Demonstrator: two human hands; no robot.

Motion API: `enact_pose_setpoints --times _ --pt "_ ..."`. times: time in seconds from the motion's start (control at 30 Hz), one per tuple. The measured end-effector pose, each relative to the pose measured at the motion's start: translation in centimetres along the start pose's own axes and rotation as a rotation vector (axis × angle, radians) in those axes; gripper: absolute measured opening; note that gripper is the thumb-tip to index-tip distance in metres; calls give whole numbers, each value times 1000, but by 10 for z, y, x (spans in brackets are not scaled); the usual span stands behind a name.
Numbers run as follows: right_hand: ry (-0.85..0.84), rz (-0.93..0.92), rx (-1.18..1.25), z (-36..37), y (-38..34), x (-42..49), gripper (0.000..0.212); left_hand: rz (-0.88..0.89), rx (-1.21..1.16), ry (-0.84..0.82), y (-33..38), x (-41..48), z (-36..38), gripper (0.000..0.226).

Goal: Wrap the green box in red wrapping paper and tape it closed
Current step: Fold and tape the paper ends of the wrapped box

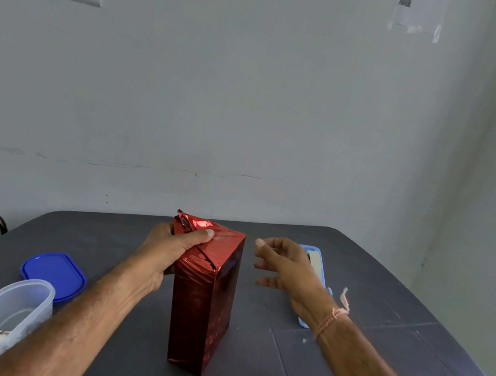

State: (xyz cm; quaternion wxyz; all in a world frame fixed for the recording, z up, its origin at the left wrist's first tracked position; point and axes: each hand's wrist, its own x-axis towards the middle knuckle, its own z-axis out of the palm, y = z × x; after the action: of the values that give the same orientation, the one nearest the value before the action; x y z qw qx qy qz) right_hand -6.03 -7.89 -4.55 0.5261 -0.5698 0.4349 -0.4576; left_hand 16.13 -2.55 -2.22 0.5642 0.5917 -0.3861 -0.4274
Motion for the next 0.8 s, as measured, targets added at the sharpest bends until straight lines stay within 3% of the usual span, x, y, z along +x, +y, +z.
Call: enact_pose_setpoints --times 0.1,0.2,0.3,0.47,0.8 --pt "323 -57 -165 -34 25 -1 21 2 -9 16 -1 0 0 39" --pt "595 12 -349 -73 47 4 24 6 -24 19 -2 0 1 36" --pt "572 169 -393 -99 66 12 28 19 -18 21 -2 -2 4 27" --pt "449 348 -295 -106 68 26 26 26 -8 22 -2 -4 3 29" --pt "367 447 -51 -110 45 34 29 28 -1 19 -1 -4 3 29"
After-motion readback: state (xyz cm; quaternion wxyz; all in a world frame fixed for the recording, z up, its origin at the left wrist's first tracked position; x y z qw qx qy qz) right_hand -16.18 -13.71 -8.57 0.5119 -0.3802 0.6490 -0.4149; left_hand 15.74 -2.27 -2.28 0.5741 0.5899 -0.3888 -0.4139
